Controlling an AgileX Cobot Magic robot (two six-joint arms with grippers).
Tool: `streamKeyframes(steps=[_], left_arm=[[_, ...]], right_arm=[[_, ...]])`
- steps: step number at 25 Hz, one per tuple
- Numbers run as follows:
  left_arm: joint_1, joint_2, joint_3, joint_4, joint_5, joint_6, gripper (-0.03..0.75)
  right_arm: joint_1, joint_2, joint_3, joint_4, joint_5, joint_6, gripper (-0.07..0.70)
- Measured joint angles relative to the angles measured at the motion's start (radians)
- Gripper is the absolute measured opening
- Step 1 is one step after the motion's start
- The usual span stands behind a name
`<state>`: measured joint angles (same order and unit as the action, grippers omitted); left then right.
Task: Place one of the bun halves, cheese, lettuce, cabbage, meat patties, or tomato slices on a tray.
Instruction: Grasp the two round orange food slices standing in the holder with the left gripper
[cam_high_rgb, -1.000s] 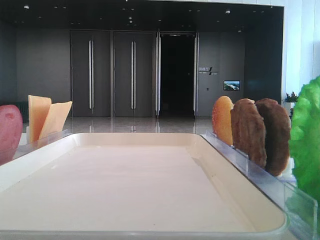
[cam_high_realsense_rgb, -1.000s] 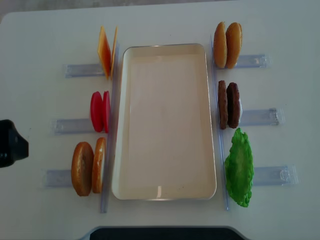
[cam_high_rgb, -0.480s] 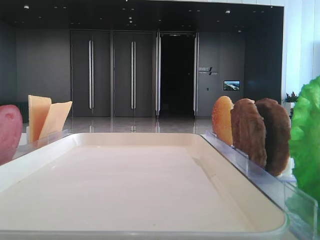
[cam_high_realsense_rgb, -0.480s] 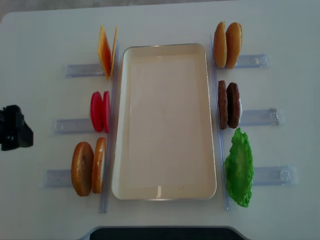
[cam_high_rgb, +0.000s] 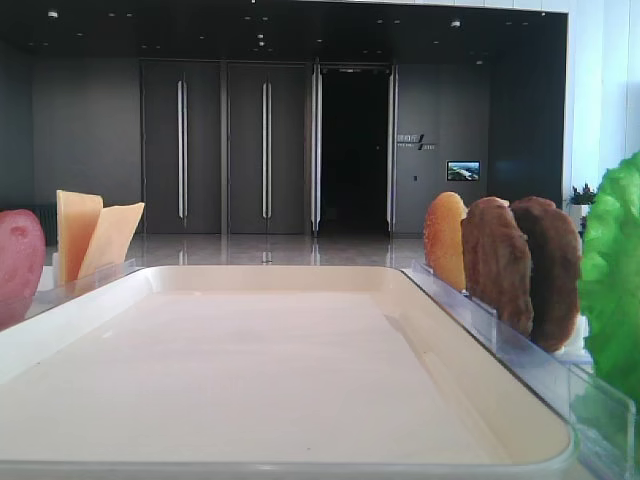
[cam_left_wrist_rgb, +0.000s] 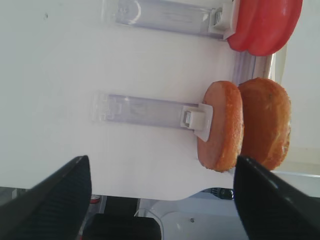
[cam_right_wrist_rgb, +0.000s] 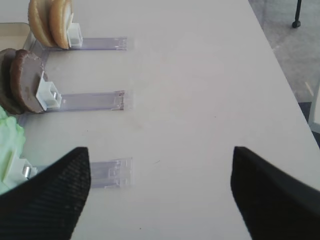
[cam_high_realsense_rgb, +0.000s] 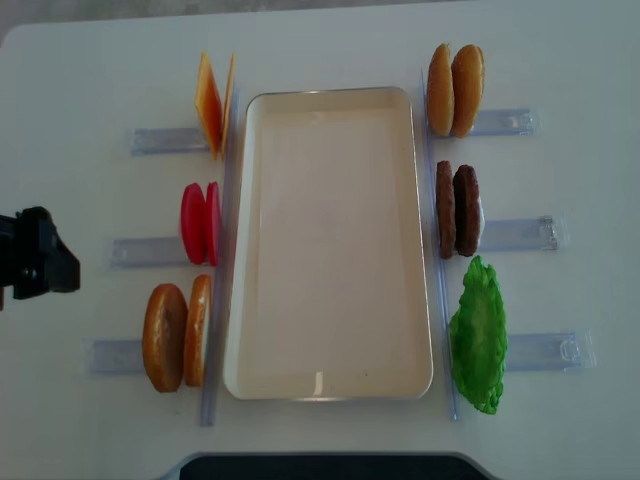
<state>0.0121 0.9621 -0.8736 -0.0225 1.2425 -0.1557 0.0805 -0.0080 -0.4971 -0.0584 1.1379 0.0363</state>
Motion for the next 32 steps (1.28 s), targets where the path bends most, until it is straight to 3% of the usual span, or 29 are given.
streamKeyframes(steps=[16,32], left_arm=[[0.0,0.003,0.0,-0.009,0.0,-0.014,0.692],[0.0,0.131,-0.001,-0.058,-0.003,-0.014,0.692]], right_arm=[[0.0,0.0,0.0,0.0,0.0,0.0,0.577],[0.0,0.0,0.0,0.0,0.0,0.0,0.577]])
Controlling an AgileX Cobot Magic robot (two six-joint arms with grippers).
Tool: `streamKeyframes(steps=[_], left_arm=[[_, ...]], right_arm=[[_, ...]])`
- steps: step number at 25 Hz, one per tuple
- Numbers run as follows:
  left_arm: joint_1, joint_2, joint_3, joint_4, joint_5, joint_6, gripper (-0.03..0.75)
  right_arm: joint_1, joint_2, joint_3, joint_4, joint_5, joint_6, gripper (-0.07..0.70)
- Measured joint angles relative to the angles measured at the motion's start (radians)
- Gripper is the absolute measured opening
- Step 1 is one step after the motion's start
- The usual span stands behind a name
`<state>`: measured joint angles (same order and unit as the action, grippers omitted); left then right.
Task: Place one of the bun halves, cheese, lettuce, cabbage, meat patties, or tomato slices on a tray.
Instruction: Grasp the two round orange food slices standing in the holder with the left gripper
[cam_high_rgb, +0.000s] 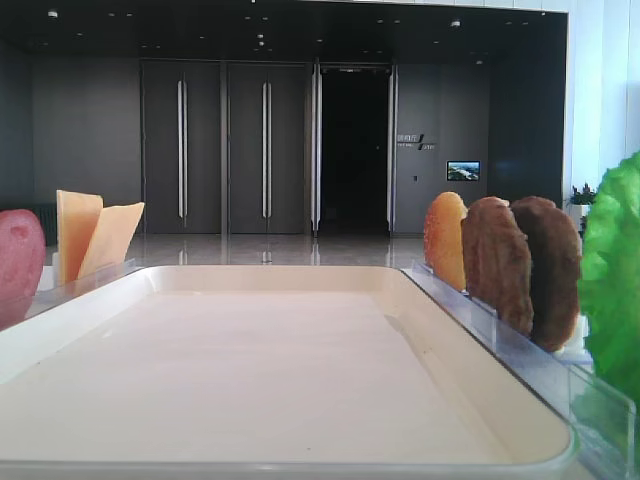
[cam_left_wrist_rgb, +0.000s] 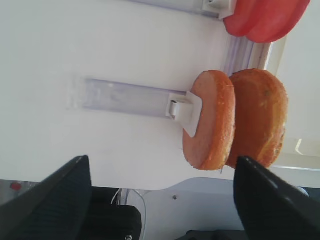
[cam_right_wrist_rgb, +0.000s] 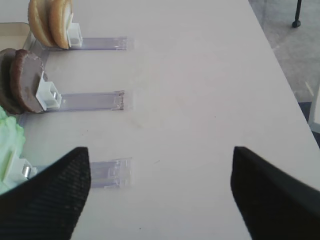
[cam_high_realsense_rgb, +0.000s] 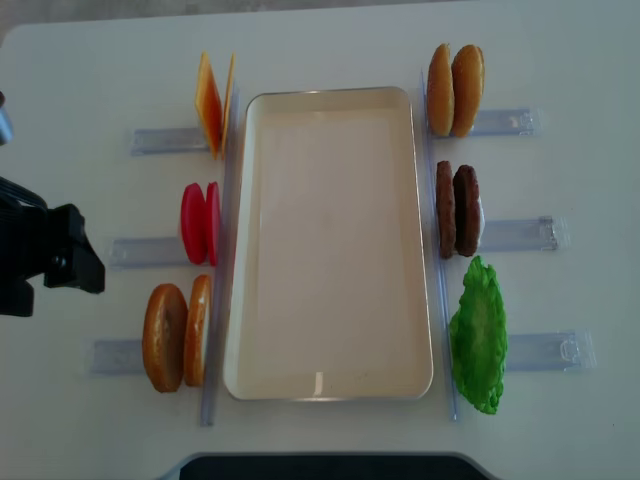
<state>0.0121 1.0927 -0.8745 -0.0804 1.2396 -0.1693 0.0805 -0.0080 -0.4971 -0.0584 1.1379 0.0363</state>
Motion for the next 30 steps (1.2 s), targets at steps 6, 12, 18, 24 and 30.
streamKeyframes(steps=[6,12,18,24,30], left_arm=[[-0.094,0.0,-0.001,-0.017,-0.001,-0.028,0.692],[-0.286,0.0,-0.001,0.002,-0.001,-0.207,0.692],[-0.4,0.0,-0.001,0.005,-0.001,-0.328,0.692],[-0.448,0.023,-0.001,0.005,-0.001,-0.39,0.692],[-0.452,0.108,-0.001,-0.035,-0.014,-0.412,0.692]], right_arm=[[0.0,0.0,0.0,0.0,0.0,0.0,0.577],[0.0,0.0,0.0,0.0,0.0,0.0,0.577],[0.0,0.0,0.0,0.0,0.0,0.0,0.577],[0.0,0.0,0.0,0.0,0.0,0.0,0.577],[0.0,0.0,0.0,0.0,0.0,0.0,0.577]])
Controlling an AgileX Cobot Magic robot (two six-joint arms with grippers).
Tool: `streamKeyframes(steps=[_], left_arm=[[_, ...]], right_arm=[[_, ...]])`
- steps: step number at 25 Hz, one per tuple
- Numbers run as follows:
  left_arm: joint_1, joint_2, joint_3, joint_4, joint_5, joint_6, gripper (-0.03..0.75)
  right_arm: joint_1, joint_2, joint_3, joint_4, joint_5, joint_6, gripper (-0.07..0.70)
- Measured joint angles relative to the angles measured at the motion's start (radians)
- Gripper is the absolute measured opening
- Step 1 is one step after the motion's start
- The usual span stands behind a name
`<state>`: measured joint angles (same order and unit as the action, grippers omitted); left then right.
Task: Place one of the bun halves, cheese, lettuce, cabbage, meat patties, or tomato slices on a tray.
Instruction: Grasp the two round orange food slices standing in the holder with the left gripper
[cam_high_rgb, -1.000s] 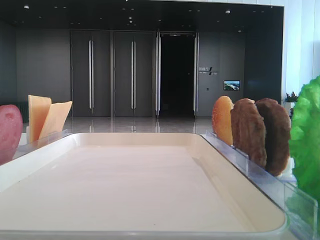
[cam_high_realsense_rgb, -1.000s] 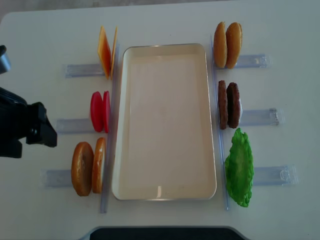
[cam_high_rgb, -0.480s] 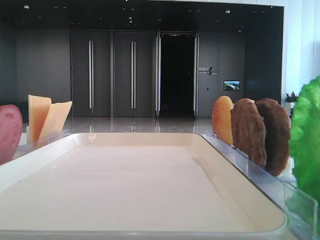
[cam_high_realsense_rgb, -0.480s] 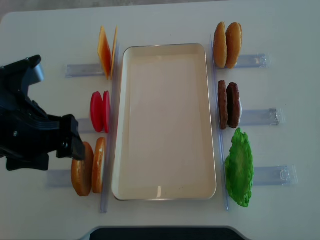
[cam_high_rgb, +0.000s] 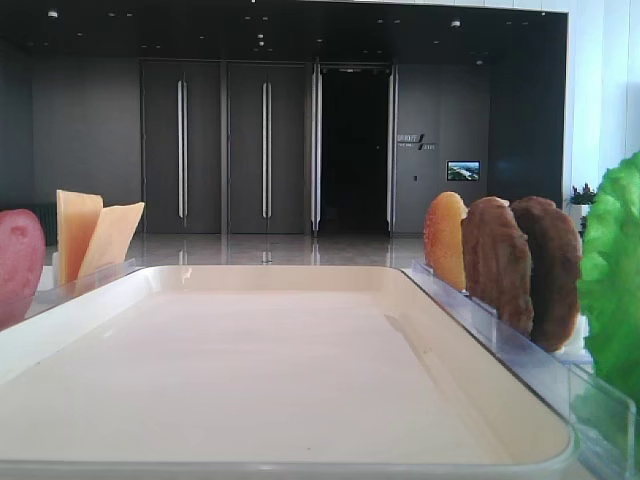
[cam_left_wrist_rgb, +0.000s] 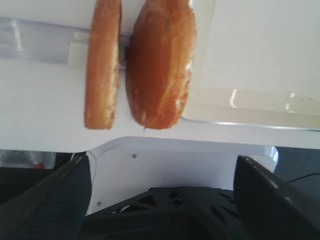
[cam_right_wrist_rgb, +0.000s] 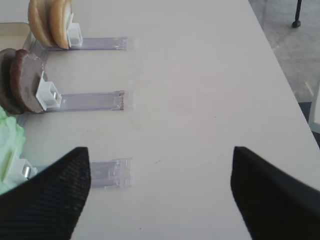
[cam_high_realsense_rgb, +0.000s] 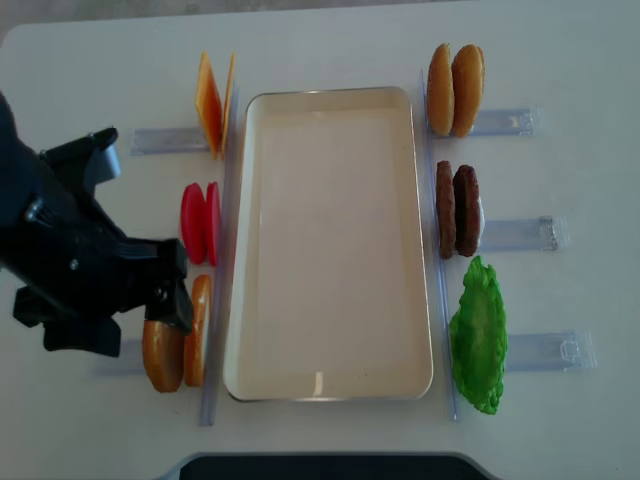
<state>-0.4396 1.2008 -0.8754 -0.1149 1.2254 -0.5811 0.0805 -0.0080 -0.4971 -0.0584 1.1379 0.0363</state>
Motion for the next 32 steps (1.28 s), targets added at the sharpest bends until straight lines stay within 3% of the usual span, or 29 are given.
streamKeyframes(steps=[4,8,16,26,32], left_arm=[[0.0,0.062,0.0,-0.047,-0.067,0.018,0.692],[0.0,0.124,0.0,-0.049,-0.073,0.023,0.692],[0.0,0.158,0.0,-0.049,-0.157,0.024,0.692],[0.0,0.21,0.0,-0.05,-0.166,0.039,0.692],[0.0,0.218,-0.001,-0.049,-0.2,0.042,0.692]], right_arm=[[0.0,0.0,0.0,0.0,0.0,0.0,0.577],[0.0,0.0,0.0,0.0,0.0,0.0,0.577],[0.0,0.0,0.0,0.0,0.0,0.0,0.577],[0.0,0.0,0.0,0.0,0.0,0.0,0.577],[0.0,0.0,0.0,0.0,0.0,0.0,0.577]])
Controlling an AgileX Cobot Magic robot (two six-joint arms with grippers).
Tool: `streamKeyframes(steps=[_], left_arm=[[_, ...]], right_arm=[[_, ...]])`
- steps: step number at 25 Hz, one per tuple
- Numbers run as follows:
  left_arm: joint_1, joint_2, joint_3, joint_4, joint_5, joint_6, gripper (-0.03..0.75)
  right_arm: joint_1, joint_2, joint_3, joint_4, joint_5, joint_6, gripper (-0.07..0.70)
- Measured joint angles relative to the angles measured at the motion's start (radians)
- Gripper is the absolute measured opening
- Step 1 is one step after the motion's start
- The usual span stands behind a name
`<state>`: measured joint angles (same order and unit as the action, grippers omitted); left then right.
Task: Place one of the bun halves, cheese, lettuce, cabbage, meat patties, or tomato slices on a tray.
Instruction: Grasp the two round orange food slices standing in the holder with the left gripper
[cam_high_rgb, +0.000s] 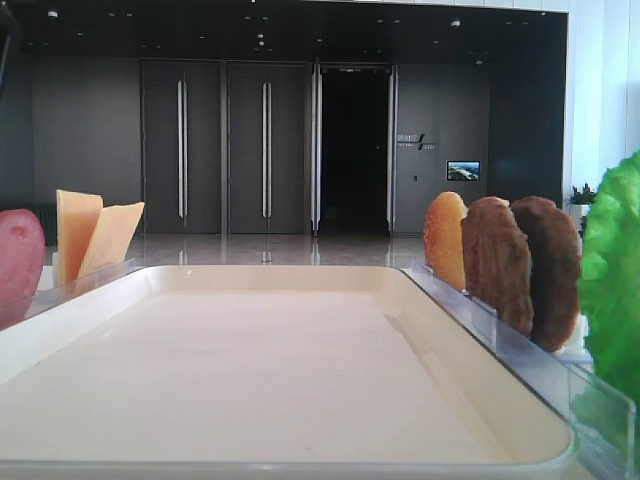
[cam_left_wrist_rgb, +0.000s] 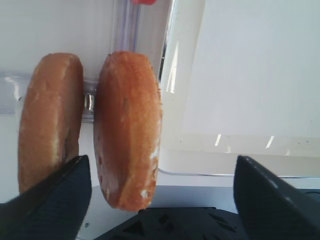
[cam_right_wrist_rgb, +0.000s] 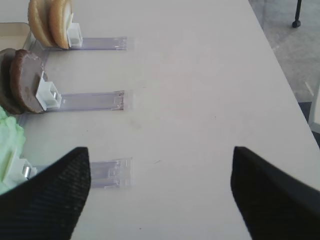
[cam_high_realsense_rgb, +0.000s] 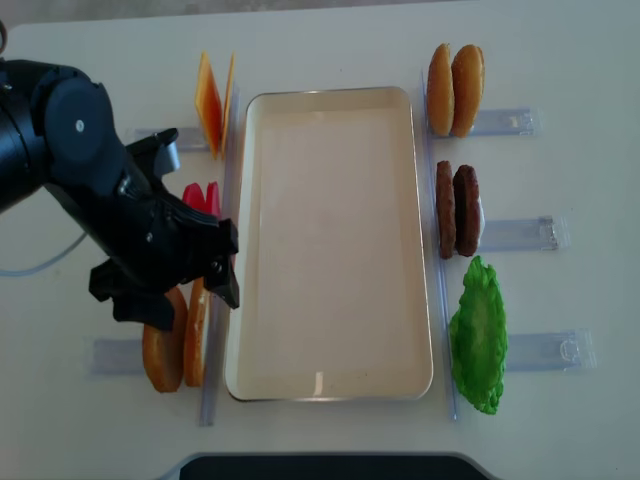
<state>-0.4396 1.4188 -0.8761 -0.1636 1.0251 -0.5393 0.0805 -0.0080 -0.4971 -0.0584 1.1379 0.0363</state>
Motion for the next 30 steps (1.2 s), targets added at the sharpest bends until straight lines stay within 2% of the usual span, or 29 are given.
streamKeyframes(steps=[30], left_arm=[[0.0,0.101,-0.016,0.006,0.001,0.028,0.692]], right_arm=[[0.0,0.0,0.0,0.0,0.0,0.0,0.577]])
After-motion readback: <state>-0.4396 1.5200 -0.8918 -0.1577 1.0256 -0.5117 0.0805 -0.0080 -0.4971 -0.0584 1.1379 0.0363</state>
